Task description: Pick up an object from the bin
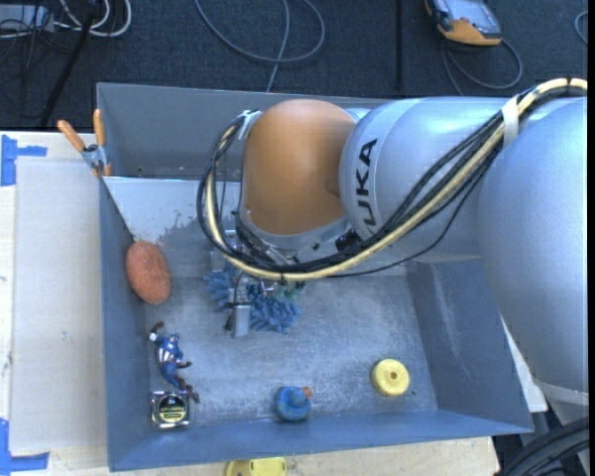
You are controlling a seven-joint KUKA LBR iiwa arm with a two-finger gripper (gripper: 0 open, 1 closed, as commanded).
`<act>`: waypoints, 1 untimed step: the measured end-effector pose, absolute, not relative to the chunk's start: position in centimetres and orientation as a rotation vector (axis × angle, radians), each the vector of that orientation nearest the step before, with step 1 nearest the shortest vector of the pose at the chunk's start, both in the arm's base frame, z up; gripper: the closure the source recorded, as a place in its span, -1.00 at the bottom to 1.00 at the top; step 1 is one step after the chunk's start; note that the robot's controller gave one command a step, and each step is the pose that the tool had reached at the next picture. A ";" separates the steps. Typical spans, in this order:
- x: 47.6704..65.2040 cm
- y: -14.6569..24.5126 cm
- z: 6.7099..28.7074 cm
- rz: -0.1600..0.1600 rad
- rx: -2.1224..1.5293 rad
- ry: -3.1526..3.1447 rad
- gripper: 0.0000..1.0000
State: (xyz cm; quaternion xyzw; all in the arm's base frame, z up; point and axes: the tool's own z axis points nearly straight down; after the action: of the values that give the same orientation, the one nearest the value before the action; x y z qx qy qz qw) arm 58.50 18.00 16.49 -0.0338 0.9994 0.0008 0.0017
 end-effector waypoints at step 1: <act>60.1 16.9 12.8 0.001 -0.022 3.141 -1.00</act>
Offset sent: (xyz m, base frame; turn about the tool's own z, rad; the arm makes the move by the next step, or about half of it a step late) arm 0.0323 -0.0460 -0.0949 0.0587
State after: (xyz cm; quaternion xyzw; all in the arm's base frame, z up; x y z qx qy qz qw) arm 60.09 16.87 12.79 -0.0069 1.0000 0.0002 0.0004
